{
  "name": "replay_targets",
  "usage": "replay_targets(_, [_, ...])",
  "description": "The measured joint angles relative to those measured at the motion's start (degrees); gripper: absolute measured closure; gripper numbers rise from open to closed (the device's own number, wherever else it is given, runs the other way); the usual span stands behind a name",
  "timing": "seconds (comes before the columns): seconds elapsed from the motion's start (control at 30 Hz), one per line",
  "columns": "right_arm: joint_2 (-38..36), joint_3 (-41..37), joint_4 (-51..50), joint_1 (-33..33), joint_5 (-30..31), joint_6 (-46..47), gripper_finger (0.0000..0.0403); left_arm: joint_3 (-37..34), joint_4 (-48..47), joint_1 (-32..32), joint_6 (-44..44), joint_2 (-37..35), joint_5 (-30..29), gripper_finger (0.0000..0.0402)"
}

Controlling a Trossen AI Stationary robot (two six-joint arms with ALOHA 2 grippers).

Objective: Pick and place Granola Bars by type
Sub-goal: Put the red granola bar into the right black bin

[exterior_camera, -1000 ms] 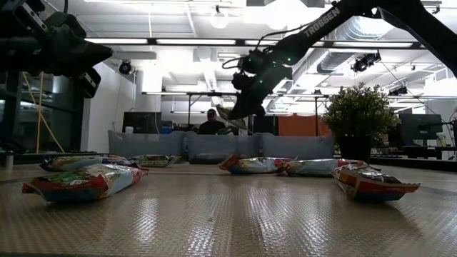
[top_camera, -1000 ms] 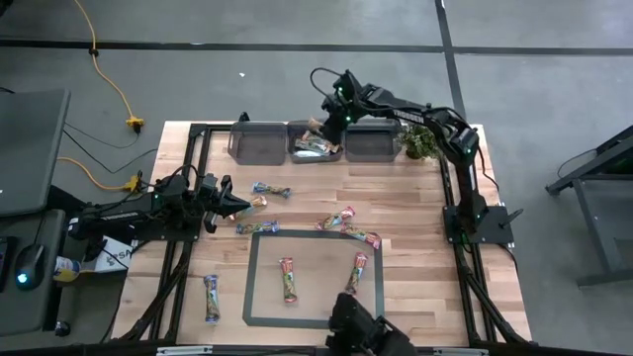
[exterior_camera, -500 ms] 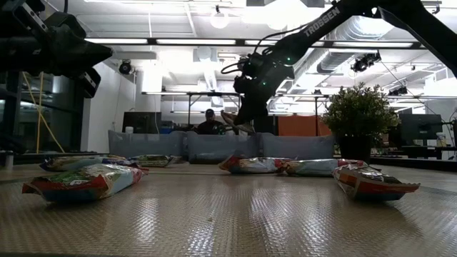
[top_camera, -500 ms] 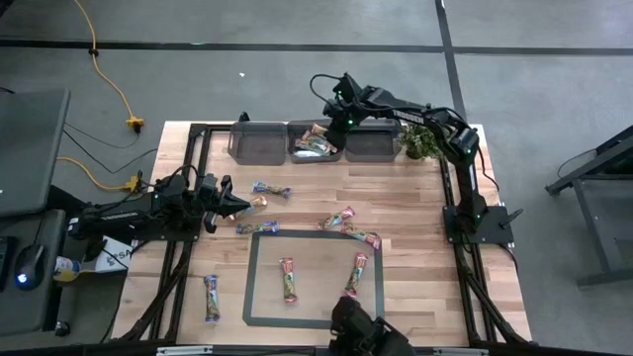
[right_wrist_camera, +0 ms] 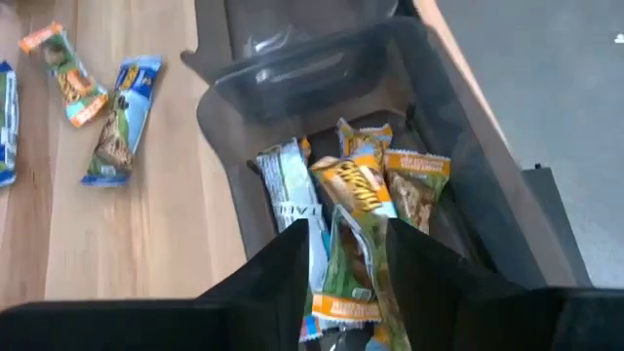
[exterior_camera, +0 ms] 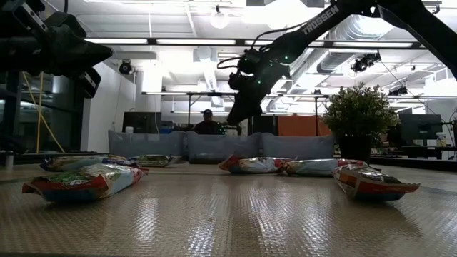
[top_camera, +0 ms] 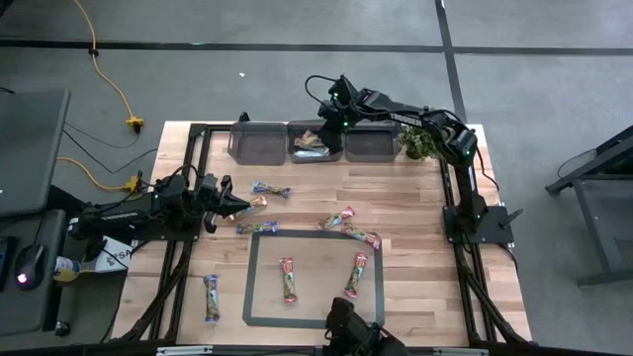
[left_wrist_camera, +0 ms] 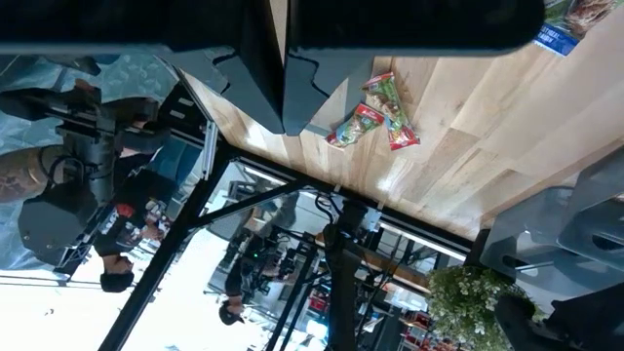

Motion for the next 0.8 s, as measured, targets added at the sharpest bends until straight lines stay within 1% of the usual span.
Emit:
replay_targets(0.17, [0.02, 0.0, 4.05, 0.4, -0.2, 2.19, 0.0262, 0.0, 0.02, -0.01, 0.0, 0.0, 0.0, 0.0401])
replay_targets(0.37, [0.02, 0.0, 9.7, 1.78, -4.04, 7.0, 0.025, 0.0, 0.0, 0.01, 0.0, 0.0, 0.0, 0.0401])
replay_targets(0.43, [0.0, 0.0, 10.77, 2.6, -4.2, 7.75, 0.0249, 0.0, 0.0, 0.01, 0.0, 0.0, 0.0, 0.0401])
replay_targets(0.6, [0.0, 0.0, 11.14, 4.65, -4.56, 7.67, 0.0249, 0.0, 0.02, 0.01, 0.0, 0.01, 0.0, 0.0401])
replay_targets(0.8, [-0.69, -0.02, 10.2, 5.79, -8.26, 8.69, 0.0249, 0.0, 0.01, 0.01, 0.0, 0.01, 0.0, 0.0401])
